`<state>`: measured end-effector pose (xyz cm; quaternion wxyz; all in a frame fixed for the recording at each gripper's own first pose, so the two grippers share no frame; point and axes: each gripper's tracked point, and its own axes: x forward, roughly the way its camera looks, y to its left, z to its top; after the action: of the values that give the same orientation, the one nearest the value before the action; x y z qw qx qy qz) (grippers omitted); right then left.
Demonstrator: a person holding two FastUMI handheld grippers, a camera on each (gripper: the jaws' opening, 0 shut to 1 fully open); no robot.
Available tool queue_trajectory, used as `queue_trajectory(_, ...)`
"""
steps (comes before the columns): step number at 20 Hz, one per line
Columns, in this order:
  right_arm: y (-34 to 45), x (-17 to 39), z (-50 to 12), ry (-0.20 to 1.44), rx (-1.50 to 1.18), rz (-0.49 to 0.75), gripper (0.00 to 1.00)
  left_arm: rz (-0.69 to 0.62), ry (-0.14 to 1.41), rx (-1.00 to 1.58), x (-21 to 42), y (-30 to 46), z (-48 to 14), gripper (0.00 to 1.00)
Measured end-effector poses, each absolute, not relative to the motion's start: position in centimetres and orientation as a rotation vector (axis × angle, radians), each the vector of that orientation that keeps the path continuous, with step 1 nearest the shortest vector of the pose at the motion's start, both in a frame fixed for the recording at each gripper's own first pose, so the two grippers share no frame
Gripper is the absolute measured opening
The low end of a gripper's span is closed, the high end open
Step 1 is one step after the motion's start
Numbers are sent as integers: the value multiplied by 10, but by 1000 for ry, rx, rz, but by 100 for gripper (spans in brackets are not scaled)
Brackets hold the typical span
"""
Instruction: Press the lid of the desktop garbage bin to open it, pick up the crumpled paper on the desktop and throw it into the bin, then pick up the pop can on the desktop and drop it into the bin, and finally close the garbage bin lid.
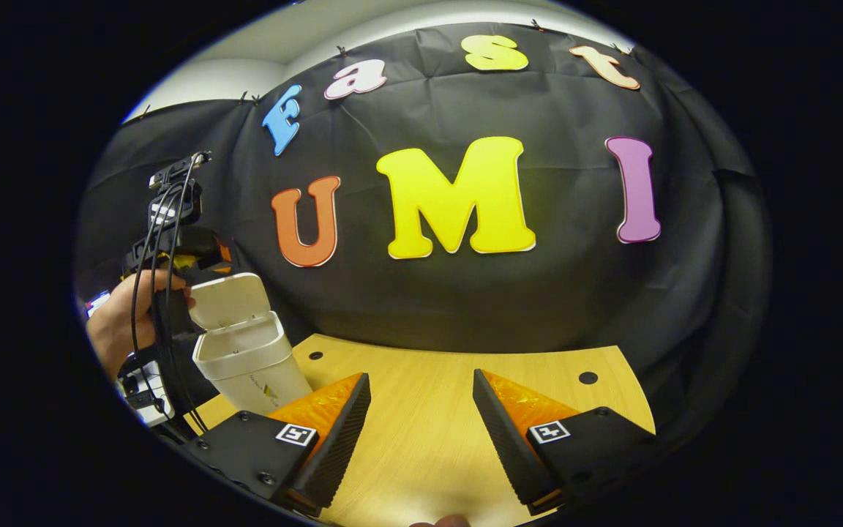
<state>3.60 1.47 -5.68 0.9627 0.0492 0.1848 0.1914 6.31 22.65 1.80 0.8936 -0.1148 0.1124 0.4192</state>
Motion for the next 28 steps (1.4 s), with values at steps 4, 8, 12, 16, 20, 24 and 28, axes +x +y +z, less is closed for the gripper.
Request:
queue_trajectory(4, 19, 31, -65, 390, 81, 400, 89, 847, 260, -245, 62, 213, -9, 93)
queue_trajectory(8, 15, 29, -76, 424, 79, 391, 89, 829, 270, -221, 63, 210, -39, 94)
queue_trajectory(12, 12, 30, -77, 424, 79, 383, 89, 816, 352, -223, 58, 202, -80, 93)
queue_trajectory(16, 12, 30, -84, 446, 105, 379, 89, 813, 365, -174, 57, 202, -88, 93)
queue_trajectory(20, 11, 29, -93, 471, 129, 383, 89, 822, 335, -162, 56, 200, -96, 93)
queue_trajectory(24, 14, 31, -97, 473, 176, 396, 90, 775, 305, -112, 58, 201, -98, 92)
queue_trajectory(28, 19, 32, -108, 491, 194, 405, 94, 746, 320, -121, 57, 199, -98, 89)
